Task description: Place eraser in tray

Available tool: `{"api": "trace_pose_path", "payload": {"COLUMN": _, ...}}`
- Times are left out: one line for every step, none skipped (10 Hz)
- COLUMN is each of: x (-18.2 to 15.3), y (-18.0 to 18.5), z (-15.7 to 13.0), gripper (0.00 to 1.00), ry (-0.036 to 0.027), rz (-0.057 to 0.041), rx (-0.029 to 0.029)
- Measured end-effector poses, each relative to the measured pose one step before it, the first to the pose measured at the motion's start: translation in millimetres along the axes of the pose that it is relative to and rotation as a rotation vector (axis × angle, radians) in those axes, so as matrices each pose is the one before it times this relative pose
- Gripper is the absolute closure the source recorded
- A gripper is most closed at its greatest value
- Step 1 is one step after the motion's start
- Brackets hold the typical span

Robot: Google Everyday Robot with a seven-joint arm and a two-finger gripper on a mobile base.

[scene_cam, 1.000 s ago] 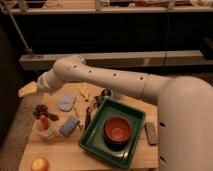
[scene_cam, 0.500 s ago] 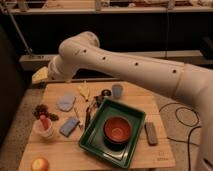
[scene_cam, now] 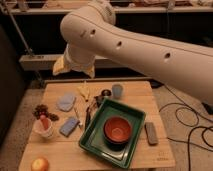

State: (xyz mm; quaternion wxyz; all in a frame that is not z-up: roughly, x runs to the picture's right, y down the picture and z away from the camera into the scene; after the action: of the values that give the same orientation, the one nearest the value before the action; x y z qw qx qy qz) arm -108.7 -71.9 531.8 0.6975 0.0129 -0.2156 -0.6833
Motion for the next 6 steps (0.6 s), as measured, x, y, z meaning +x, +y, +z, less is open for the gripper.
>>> {"api": "trace_pose_path", "payload": {"x": -2.44, "y": 3.31, "z": -2.37, "gripper": 0.20, "ry": -0.00645, "rz": 0.02582, "rx": -0.02593}}
{"api": "trace_pose_path", "payload": {"x": -7.33, "y": -0.49, "z": -2.10, "gripper": 0.20, "ry": -0.00728, "rz": 0.03586, "rx": -0.03362}}
{"api": "trace_pose_path", "payload": {"x": -4.42, "y": 3.33, "z": -2.26, "gripper": 0.20, "ry": -0.00123, "rz": 0.03251, "rx": -0.02867}}
{"api": "trace_pose_path", "payload": {"x": -0.71, "y": 3.02, "z": -0.74, "gripper": 0.20, "ry": 0.00096, "rz": 0.01375, "rx": -0.01060}}
{"api": "trace_pose_path", "payload": {"x": -0.33, "y": -0.14, "z": -0.08, "gripper": 0.20, "ry": -0.00011, "rz": 0.00125, "rx": -0.00121}}
{"api": "trace_pose_path", "payload": {"x": -0.29, "y": -1.09, "z": 0.59, "gripper": 0.20, "ry": -0.00094, "rz": -0.00231, "rx": 0.00049}}
